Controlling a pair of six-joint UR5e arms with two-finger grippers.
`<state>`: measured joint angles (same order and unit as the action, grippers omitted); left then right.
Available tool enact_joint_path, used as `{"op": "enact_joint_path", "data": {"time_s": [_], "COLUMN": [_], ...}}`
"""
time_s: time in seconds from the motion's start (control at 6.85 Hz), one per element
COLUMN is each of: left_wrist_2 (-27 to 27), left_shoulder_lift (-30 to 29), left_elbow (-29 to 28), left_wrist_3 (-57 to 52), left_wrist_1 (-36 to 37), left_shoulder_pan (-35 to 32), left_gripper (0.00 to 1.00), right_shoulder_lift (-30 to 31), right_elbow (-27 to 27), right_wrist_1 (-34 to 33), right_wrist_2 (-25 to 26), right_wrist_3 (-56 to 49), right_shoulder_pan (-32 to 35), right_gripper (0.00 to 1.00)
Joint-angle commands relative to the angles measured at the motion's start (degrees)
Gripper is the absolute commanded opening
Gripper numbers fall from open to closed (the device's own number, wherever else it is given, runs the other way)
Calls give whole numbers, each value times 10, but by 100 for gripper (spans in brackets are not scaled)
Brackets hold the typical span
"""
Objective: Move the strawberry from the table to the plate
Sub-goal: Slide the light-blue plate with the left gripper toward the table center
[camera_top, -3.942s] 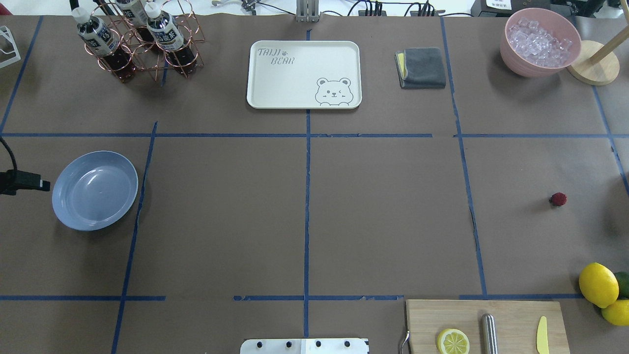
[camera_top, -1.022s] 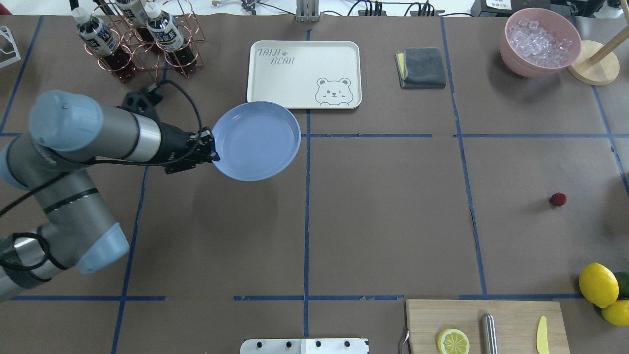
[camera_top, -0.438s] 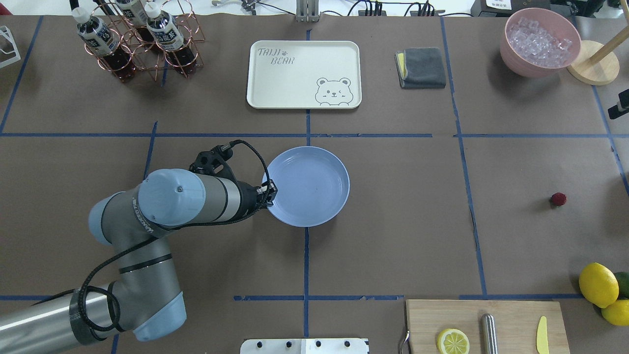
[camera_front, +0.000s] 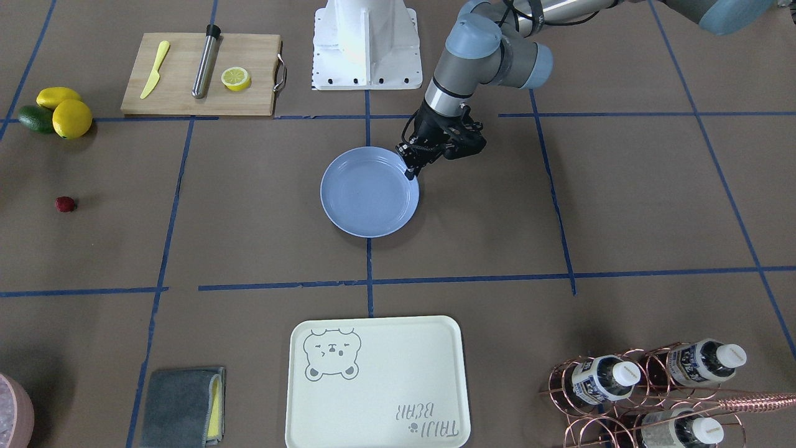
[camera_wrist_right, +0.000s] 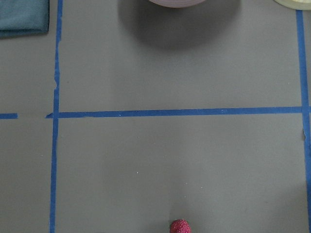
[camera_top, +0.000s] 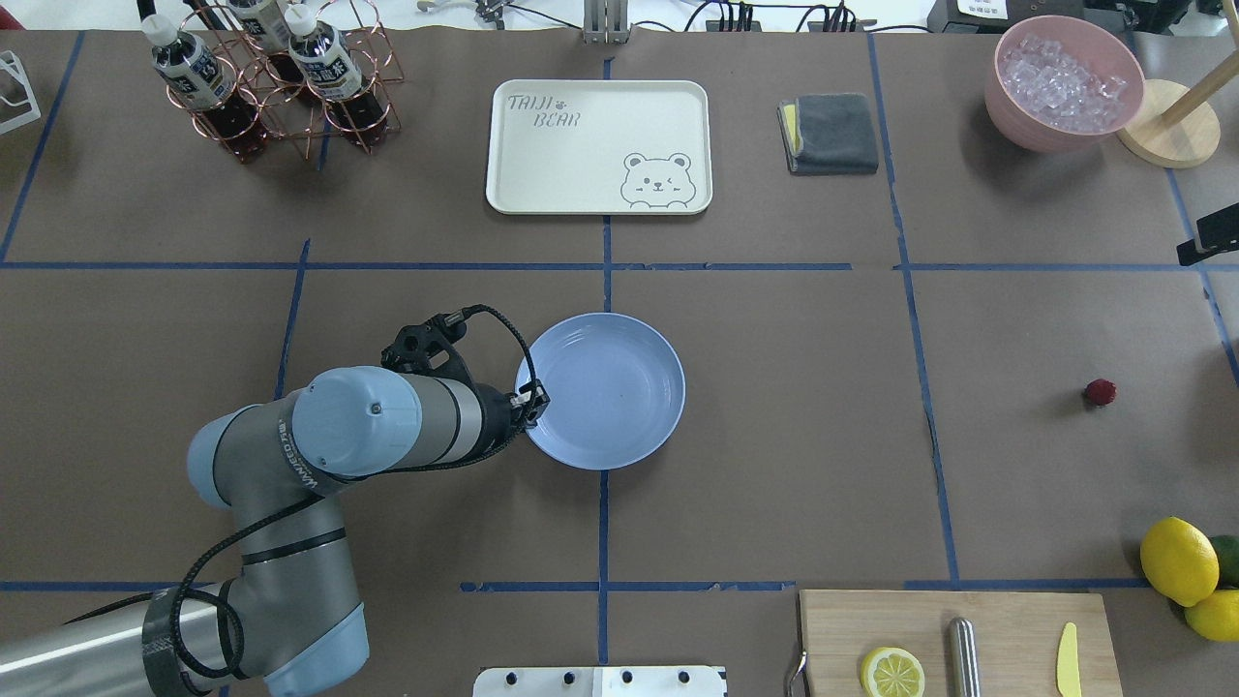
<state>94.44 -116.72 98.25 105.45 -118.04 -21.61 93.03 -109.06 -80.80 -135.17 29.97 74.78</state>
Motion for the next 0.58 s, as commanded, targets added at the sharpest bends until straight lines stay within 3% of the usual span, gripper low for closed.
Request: {"op": "enact_joint_path", "data": {"time_s": [0.0, 0.29, 0.44], "left_wrist_2": [0, 17, 50], "left_shoulder_lift": [11, 12, 7], "left_elbow": [11, 64, 97], "left_wrist_3": [-3, -17, -37], "left_wrist_1": [2, 19, 72], "left_shoulder_pan": [-1, -27, -53], "left_gripper": [100, 100, 100], "right_shoulder_lift": [9, 25, 36], "right_elbow": [0, 2, 8], "right_wrist_1": [8, 10, 42], "right_wrist_2": [2, 47, 71], "right_wrist_3": [4, 17, 34], "right_shoulder_pan": [-8, -56, -85], "right_gripper": [100, 100, 100]}}
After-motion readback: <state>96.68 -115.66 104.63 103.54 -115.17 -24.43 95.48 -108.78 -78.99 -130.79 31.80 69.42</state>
